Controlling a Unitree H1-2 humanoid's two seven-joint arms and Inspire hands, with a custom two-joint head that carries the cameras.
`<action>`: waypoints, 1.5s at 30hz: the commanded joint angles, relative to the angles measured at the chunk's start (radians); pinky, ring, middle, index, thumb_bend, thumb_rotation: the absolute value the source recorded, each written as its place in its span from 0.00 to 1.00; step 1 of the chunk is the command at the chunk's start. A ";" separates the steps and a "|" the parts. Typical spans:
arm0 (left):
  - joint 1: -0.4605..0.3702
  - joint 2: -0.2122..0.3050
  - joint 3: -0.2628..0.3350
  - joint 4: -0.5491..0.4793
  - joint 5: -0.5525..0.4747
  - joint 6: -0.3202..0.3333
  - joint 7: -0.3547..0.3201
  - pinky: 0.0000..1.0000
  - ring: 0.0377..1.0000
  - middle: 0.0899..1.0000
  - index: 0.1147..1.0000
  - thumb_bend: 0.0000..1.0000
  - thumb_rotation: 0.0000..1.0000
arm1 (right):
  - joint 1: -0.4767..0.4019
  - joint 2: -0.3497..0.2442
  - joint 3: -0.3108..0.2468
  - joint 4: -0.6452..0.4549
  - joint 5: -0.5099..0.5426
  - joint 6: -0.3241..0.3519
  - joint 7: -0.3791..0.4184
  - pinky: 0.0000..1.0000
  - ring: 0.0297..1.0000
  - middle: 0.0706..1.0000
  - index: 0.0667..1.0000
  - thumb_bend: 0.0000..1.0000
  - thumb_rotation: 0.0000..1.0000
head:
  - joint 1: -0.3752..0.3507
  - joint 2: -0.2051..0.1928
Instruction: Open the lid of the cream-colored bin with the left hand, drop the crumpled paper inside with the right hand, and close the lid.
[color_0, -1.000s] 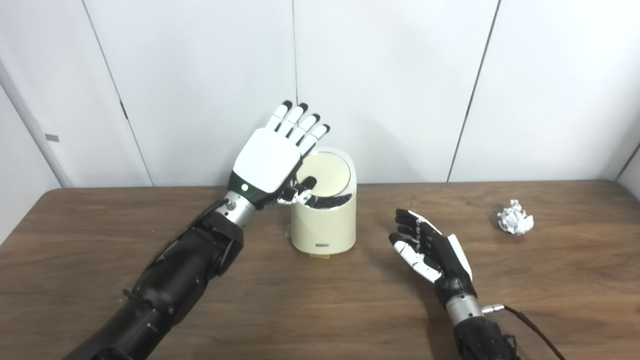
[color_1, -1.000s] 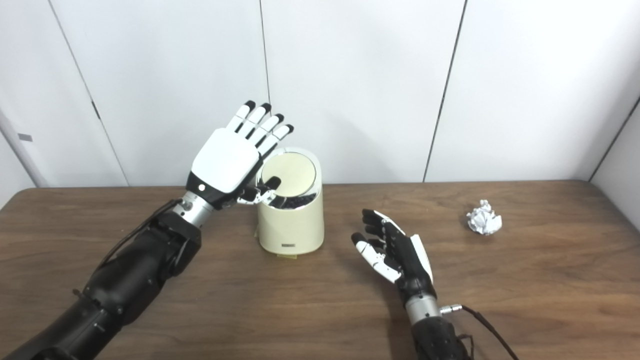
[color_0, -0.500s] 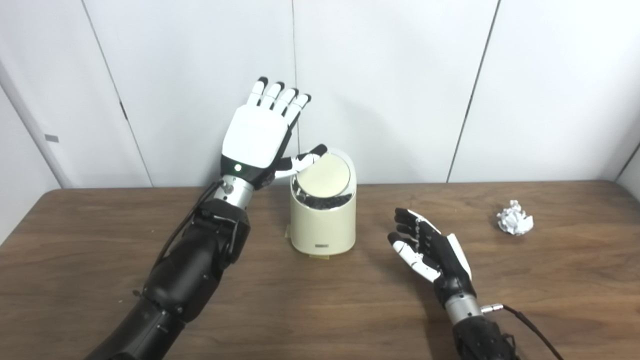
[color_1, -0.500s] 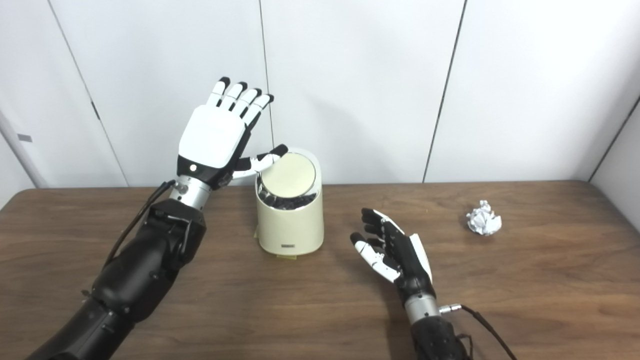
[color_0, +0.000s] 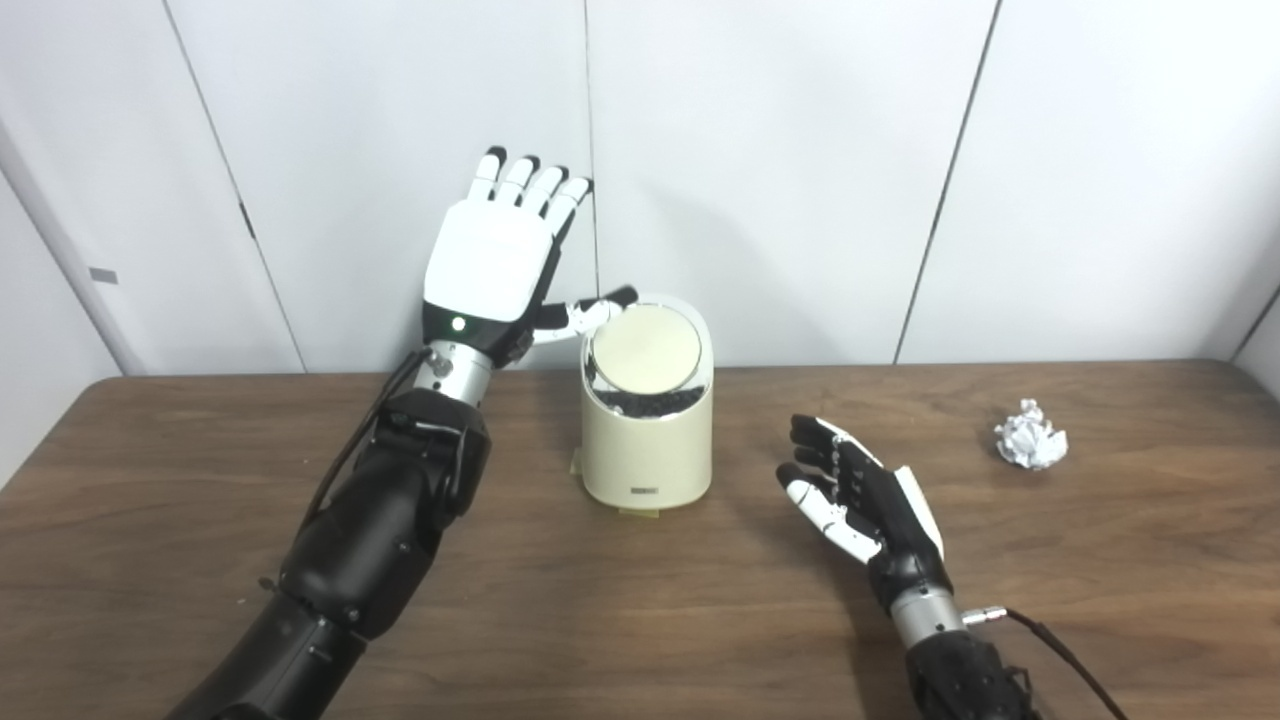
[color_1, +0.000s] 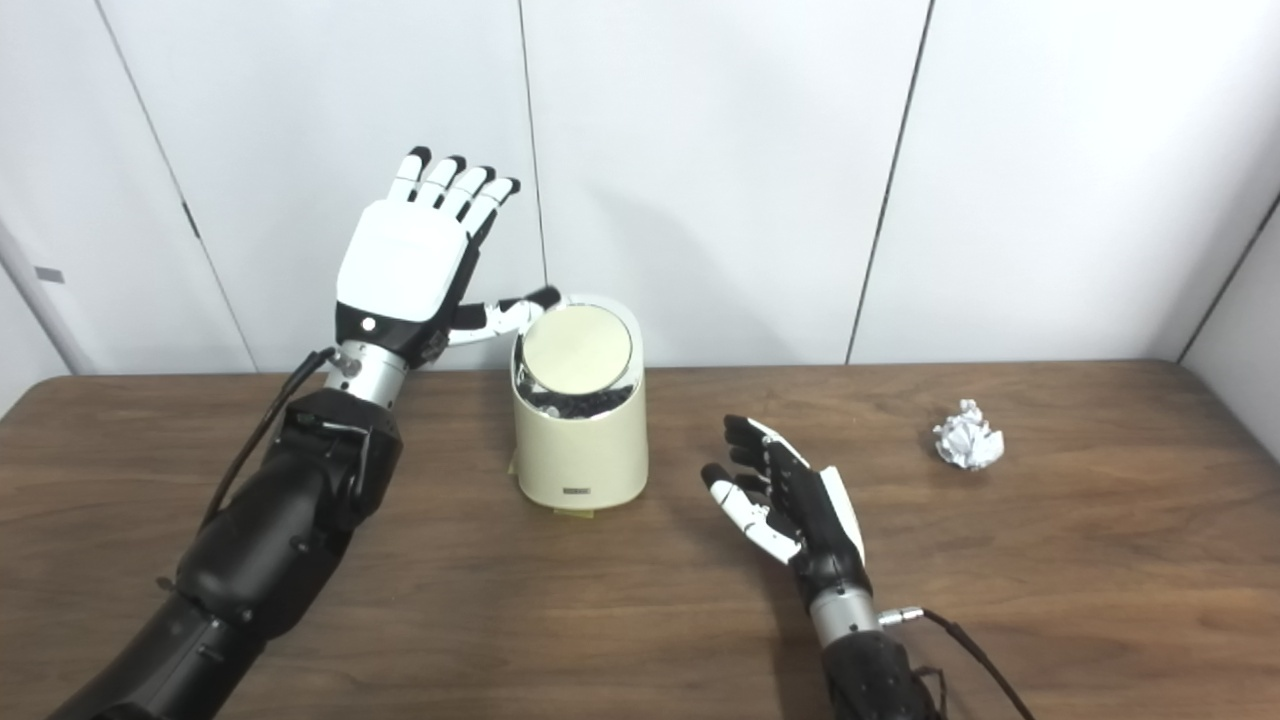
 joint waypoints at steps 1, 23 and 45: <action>-0.041 0.015 0.007 -0.021 -0.005 -0.006 0.001 1.00 0.94 0.90 0.90 0.88 0.68 | -0.040 -0.002 -0.002 -0.022 -0.001 -0.039 -0.008 0.77 0.84 0.83 0.81 0.22 0.44 | -0.001 0.001; -0.065 -0.024 -0.033 0.112 -0.028 -0.004 -0.009 1.00 0.94 0.91 0.91 1.00 0.48 | -0.035 0.005 0.003 -0.044 -0.007 -0.019 -0.008 0.76 0.83 0.83 0.81 0.23 0.46 | -0.009 0.014; -0.083 -0.026 -0.044 0.066 -0.021 0.045 -0.065 1.00 0.95 0.92 0.91 0.94 0.88 | -0.044 0.002 0.006 -0.015 -0.007 -0.049 -0.010 0.77 0.83 0.83 0.81 0.21 0.45 | -0.006 0.006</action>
